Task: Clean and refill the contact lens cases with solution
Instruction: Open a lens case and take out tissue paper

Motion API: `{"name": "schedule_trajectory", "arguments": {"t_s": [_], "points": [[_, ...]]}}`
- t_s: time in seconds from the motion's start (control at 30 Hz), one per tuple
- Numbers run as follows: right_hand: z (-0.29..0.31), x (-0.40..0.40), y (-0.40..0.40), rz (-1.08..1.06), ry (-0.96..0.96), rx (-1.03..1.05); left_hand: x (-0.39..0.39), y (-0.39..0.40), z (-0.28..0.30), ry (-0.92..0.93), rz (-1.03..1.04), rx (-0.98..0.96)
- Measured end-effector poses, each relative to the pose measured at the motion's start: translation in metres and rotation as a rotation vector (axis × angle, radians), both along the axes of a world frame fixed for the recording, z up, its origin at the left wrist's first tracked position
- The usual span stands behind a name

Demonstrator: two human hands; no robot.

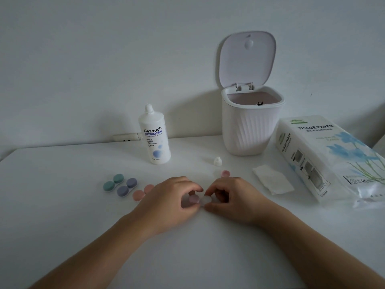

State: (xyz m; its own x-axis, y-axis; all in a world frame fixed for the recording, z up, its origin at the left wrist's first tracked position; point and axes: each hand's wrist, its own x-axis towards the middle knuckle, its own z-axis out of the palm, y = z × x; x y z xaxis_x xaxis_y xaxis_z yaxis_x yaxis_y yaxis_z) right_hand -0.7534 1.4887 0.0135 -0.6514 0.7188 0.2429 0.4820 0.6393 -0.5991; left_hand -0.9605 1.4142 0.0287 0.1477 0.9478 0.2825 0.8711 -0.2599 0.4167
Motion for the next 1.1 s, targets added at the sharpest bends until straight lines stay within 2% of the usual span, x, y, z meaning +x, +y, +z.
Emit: {"name": "schedule_trajectory", "arguments": {"t_s": [0.23,0.47,0.6,0.77,0.9,1.0,1.1], "points": [[0.000,-0.001,0.000,0.006,0.004,-0.017,-0.003,0.001,-0.004,-0.030,-0.061,0.061],[0.001,0.001,0.002,0.015,-0.037,-0.007,-0.013,0.023,-0.004,-0.388,0.025,0.055],[0.000,0.001,0.001,0.006,-0.034,-0.030,-0.023,0.039,-0.008,-0.466,0.154,0.050],[0.000,0.001,0.002,0.007,-0.045,-0.044,-0.028,0.046,-0.011,-0.336,0.220,0.053],[0.001,0.002,0.002,0.004,-0.048,-0.051,-0.033,0.048,-0.009,-0.065,0.229,0.049],[0.001,0.002,0.002,0.007,-0.054,-0.049,-0.032,0.051,-0.010,0.110,0.204,0.133],[0.001,0.002,0.003,0.007,-0.052,-0.057,-0.030,0.053,-0.010,0.194,0.155,0.259]]}}
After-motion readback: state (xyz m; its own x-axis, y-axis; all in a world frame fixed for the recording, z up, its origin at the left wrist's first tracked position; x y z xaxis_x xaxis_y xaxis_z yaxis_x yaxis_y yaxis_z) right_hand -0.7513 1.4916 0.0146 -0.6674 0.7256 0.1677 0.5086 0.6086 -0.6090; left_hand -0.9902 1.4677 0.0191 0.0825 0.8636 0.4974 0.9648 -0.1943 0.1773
